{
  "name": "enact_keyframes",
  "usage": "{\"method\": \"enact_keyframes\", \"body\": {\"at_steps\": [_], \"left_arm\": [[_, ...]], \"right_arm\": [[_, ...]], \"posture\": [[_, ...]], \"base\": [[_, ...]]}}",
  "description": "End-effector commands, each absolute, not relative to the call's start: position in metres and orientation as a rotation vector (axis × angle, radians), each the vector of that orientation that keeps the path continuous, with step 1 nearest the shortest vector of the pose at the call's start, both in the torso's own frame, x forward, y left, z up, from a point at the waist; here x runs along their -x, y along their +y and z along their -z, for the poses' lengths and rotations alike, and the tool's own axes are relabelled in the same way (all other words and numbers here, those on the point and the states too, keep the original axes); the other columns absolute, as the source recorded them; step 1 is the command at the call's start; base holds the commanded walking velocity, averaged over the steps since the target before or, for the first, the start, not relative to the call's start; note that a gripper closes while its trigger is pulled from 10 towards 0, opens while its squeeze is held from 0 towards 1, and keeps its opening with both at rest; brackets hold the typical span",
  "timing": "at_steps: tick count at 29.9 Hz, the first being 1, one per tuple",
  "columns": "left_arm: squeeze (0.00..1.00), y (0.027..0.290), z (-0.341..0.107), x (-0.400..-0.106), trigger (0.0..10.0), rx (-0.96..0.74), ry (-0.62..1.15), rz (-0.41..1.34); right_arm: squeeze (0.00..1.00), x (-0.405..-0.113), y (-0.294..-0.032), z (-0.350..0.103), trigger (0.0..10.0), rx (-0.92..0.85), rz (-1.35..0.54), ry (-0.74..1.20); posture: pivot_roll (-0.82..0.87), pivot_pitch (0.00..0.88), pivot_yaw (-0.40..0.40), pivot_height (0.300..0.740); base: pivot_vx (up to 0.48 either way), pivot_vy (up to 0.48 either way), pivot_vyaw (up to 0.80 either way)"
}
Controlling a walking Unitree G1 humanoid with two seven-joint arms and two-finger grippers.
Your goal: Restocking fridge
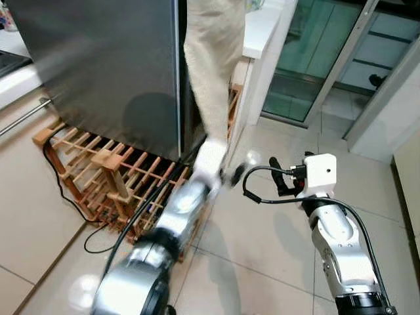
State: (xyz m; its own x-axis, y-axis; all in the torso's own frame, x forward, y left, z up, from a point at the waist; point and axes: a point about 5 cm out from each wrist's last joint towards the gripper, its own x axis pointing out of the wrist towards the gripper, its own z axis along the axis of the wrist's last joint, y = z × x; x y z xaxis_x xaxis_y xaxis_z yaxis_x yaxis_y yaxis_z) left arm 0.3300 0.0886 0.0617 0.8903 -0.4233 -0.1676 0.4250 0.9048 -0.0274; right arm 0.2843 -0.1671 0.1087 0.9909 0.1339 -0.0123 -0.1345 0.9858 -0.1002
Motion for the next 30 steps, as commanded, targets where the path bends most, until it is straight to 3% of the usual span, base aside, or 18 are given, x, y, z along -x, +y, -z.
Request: {"method": "enact_keyframes", "body": {"at_steps": [1, 6, 9, 22, 30], "left_arm": [[0.0, 0.099, -0.109, -0.342, 10.0, 0.05, -0.059, 0.401], [0.0, 0.129, -0.146, -0.334, 10.0, 0.108, -0.229, 0.283], [0.0, 0.128, -0.165, -0.334, 10.0, 0.064, -0.293, 0.251], [0.0, 0.11, -0.175, -0.345, 10.0, 0.029, -0.231, 0.177], [0.0, 0.133, -0.177, -0.348, 10.0, 0.036, -0.218, 0.058]], "right_arm": [[0.0, -0.285, -0.169, -0.11, 10.0, 0.097, -0.135, 0.002], [0.0, -0.288, -0.167, -0.11, 10.0, 0.092, -0.15, 0.013], [0.0, -0.292, -0.163, -0.114, 10.0, 0.101, -0.165, -0.009], [0.0, -0.298, -0.169, -0.123, 10.0, 0.119, -0.159, -0.046], [0.0, -0.296, -0.17, -0.122, 10.0, 0.115, -0.144, -0.049]], "posture": [[-0.11, 0.0, -0.055, 0.74], [-0.09, 0.0, -0.068, 0.74], [-0.08, 0.0, -0.075, 0.74], [-0.11, 0.0, -0.073, 0.74], [-0.11, 0.0, -0.063, 0.74]], "base": [[0.0, 0.0, 0.0], [0.0, 0.0, -0.3], [0.0, 0.32, -0.74], [0.0, 0.074, -0.06], [0.0, 0.0, 0.0]]}}
